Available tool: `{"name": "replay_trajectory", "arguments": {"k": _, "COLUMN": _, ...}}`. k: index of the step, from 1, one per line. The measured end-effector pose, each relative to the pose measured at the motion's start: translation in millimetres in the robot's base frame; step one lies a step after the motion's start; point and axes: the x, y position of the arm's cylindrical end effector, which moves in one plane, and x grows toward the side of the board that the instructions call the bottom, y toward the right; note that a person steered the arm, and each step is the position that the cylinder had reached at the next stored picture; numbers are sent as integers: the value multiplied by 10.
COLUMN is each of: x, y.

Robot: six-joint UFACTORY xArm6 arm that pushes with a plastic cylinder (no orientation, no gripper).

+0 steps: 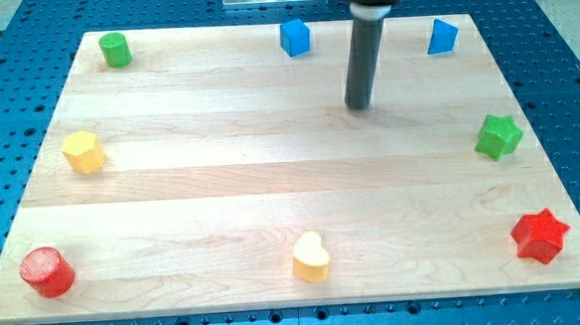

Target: Move the arm diagonally to the red circle

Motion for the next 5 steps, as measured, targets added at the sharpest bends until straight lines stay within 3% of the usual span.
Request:
{"name": "replay_trajectory", "arguments": {"k": 2, "x": 156, "y": -95}}
{"name": "replay_trajectory", "arguments": {"k": 5, "x": 604, "y": -1084}}
